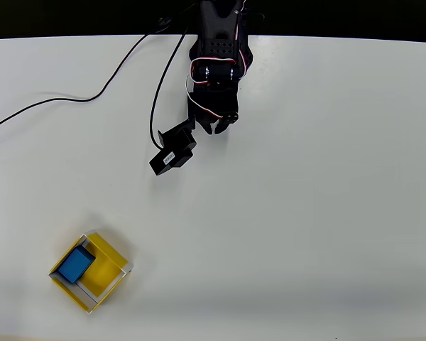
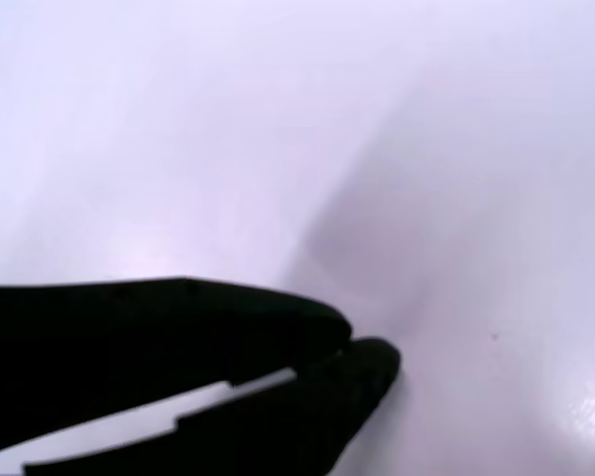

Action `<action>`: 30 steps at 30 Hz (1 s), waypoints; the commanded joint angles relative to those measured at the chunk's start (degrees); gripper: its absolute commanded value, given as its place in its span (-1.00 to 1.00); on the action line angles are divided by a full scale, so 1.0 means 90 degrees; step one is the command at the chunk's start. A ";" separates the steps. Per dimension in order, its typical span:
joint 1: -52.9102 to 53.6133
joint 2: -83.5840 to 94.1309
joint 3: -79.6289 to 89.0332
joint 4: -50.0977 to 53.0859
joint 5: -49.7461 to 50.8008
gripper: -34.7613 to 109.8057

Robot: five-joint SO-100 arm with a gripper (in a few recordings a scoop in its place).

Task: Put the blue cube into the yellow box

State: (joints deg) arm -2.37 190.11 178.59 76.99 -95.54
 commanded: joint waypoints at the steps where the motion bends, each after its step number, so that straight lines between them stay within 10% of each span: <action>1: -0.0098 0.0176 0.0176 0.0098 0.0313 -0.51; 30: -0.0127 0.0156 0.0176 0.0098 0.0371 -0.51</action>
State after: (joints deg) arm -2.72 190.11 178.59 76.99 -92.11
